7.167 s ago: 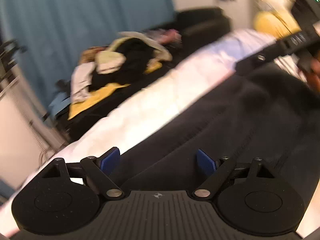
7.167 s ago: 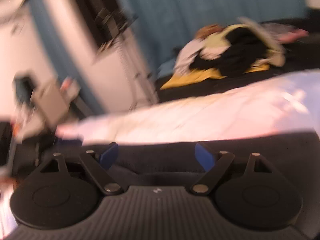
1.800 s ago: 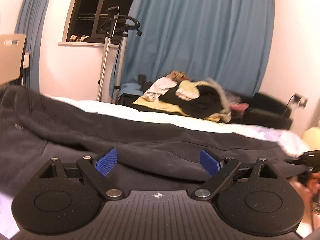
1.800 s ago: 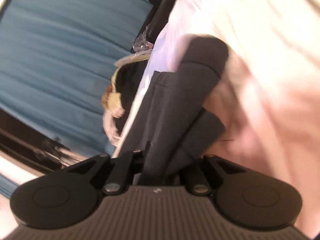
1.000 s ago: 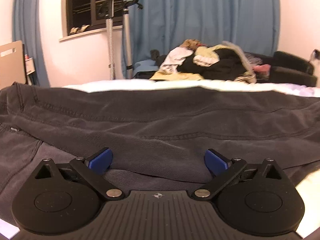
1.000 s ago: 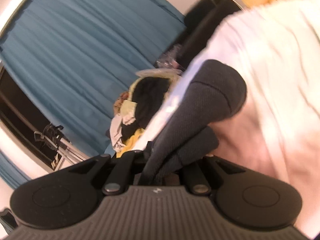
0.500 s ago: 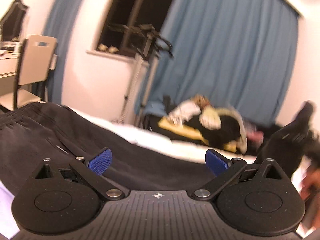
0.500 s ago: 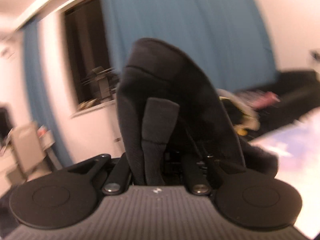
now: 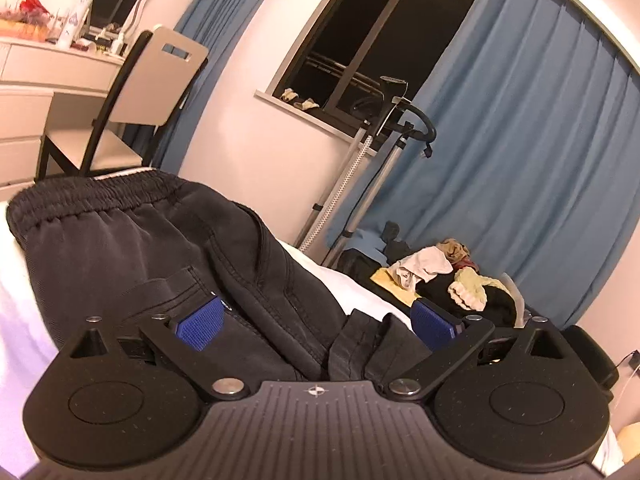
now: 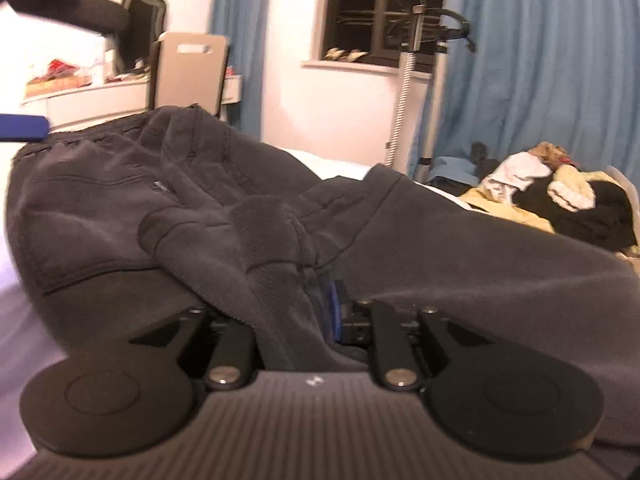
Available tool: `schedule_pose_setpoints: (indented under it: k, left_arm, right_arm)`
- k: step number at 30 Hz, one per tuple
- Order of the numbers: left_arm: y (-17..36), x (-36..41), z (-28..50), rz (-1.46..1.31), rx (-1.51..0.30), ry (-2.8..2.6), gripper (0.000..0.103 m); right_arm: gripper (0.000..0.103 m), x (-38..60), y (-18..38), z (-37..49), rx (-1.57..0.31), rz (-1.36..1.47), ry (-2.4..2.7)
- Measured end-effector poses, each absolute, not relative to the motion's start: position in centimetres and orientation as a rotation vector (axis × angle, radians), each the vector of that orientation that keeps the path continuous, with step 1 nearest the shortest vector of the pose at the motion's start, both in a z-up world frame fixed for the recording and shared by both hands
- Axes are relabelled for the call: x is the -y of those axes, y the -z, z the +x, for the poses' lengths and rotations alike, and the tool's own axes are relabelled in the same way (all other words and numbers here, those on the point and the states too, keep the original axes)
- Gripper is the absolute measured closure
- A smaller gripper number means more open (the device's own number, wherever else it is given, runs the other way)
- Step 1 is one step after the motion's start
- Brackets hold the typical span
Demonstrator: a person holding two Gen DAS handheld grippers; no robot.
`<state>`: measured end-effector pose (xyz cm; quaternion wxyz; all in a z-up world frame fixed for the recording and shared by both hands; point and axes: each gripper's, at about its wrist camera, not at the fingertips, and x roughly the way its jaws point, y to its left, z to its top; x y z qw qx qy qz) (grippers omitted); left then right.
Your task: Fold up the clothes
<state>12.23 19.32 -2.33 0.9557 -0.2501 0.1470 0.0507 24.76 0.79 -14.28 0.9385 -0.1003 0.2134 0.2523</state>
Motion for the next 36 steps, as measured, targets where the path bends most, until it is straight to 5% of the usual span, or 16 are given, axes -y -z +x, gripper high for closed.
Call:
schedule_pose_setpoints:
  k: [3, 11, 22, 36]
  left_arm:
    - [2.8, -19.1, 12.2, -0.512, -0.312, -0.077, 0.003]
    - [2.7, -15.5, 12.1, -0.383, -0.311, 0.081, 0.006]
    - [5.7, -8.0, 14.9, -0.12, -0.407, 0.069, 0.008]
    - [8.9, -6.1, 17.8, -0.106, -0.562, 0.082, 0.023]
  right_arm:
    - [0.056, 1.3, 12.8, 21.2, -0.463, -0.214, -0.595]
    - [0.04, 10.6, 9.1, 14.8, -0.469, -0.094, -0.614]
    - [0.037, 19.6, 8.8, 16.2, -0.378, 0.196, -0.297]
    - [0.023, 22.6, 16.5, 19.5, -0.606, 0.676, -0.299]
